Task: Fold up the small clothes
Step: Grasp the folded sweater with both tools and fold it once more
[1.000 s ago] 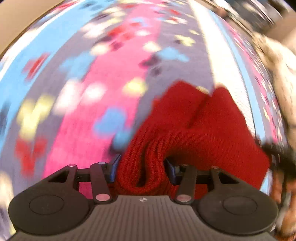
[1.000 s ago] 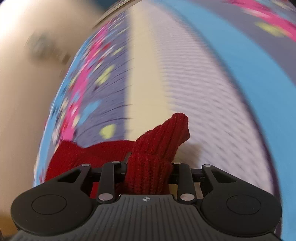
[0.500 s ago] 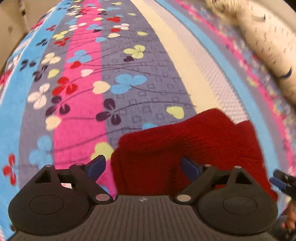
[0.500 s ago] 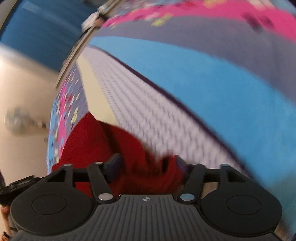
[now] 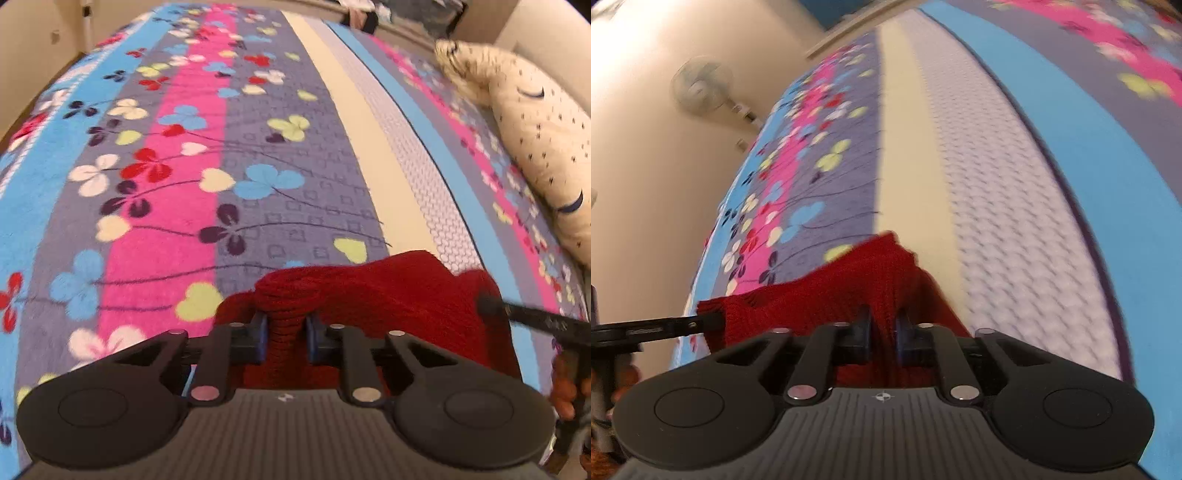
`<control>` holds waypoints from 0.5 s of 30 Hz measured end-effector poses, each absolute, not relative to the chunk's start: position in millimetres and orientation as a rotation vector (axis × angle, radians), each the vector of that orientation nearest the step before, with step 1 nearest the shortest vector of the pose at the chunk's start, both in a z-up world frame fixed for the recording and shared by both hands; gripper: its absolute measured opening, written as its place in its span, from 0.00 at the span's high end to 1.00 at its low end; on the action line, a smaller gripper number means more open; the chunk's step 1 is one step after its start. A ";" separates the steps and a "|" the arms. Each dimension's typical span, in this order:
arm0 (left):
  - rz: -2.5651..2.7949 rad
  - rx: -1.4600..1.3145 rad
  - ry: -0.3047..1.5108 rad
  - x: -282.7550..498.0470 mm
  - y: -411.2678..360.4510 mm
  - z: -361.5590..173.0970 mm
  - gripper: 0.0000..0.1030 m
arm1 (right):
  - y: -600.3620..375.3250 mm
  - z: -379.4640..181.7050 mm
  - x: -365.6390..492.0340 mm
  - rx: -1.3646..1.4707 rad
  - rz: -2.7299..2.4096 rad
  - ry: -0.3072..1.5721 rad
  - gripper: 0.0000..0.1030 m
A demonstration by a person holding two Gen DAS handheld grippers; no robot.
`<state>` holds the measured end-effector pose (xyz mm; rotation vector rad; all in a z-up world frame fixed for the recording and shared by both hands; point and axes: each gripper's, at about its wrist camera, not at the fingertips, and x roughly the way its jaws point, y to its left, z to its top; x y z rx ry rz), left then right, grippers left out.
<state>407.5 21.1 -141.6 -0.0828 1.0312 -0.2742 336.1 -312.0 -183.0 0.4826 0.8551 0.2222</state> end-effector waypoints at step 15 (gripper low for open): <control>-0.114 -0.242 1.095 401.3 74.9 -171.3 0.03 | -346.2 -196.3 295.4 0.542 0.068 0.859 0.14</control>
